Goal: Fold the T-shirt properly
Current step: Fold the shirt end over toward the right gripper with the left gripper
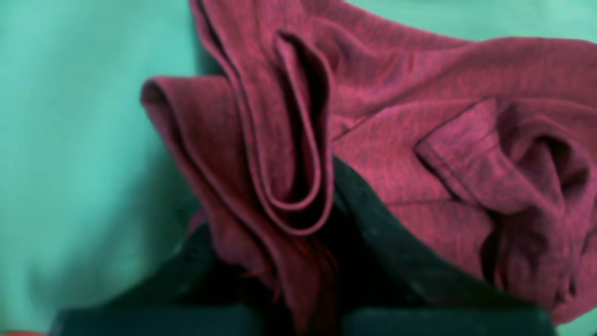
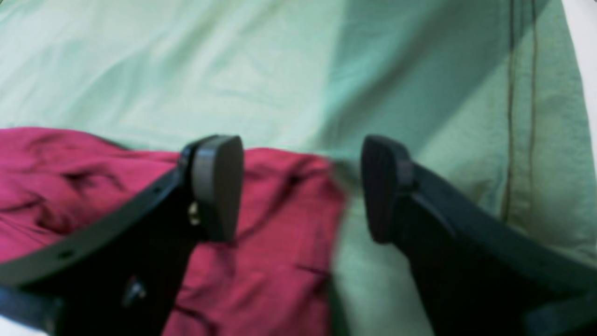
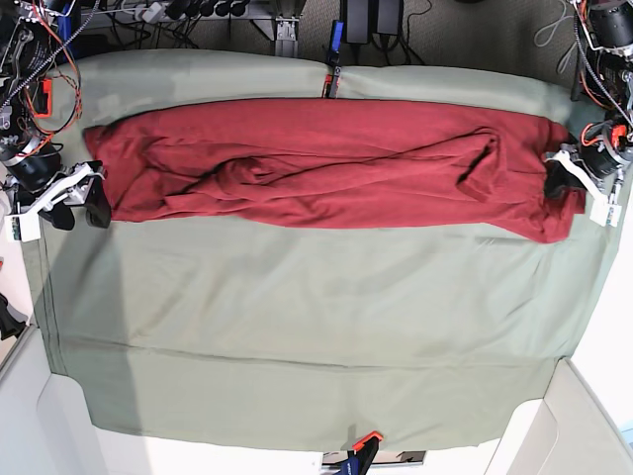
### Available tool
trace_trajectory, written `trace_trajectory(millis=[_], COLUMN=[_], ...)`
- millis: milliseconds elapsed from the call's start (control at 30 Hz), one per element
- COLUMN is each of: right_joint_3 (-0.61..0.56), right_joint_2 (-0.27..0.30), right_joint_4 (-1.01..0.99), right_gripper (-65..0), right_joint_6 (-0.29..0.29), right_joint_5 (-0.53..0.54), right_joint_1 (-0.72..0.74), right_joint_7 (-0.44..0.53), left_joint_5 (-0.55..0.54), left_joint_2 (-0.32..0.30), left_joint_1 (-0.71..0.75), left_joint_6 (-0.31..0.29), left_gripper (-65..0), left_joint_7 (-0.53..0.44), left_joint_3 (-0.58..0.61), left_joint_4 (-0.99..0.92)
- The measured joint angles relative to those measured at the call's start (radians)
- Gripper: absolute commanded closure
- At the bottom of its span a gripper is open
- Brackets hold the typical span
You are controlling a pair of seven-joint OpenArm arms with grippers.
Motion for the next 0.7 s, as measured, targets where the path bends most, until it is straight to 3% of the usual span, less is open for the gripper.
trace_trajectory(millis=[133,333,467,567,700], right_joint_3=[0.000,0.000,0.000,0.000,0.000], right_joint_2=[0.000,0.000,0.000,0.000,0.000], right_joint_4=[0.000,0.000,0.000,0.000,0.000], right_gripper=[-39.6,-39.6,-39.6,-39.6,-39.6], right_joint_6=[0.000,0.000,0.000,0.000,0.000], right_joint_5=[0.003,0.008,0.007,0.009,0.015], right_joint_1=[0.000,0.000,0.000,0.000,0.000], right_joint_7=[0.000,0.001,0.001,0.001,0.002], left_joint_5=[0.082,0.084,-0.004,-0.081,-0.096], left_joint_2=[-0.016,-0.027,-0.013,0.035,0.087], left_joint_1=[-0.047,-0.064,-0.001,0.055,0.119], left_joint_6=[0.031,0.048,0.023,0.013,0.005], left_gripper=[0.0,0.0,0.0,0.0,0.0], left_joint_7=[-0.011,0.005,0.084,0.149,0.147], left_joint_3=[-0.002,-0.002,-0.001,0.000,0.096], left_joint_4=[0.000,0.051,0.251,0.467,0.649])
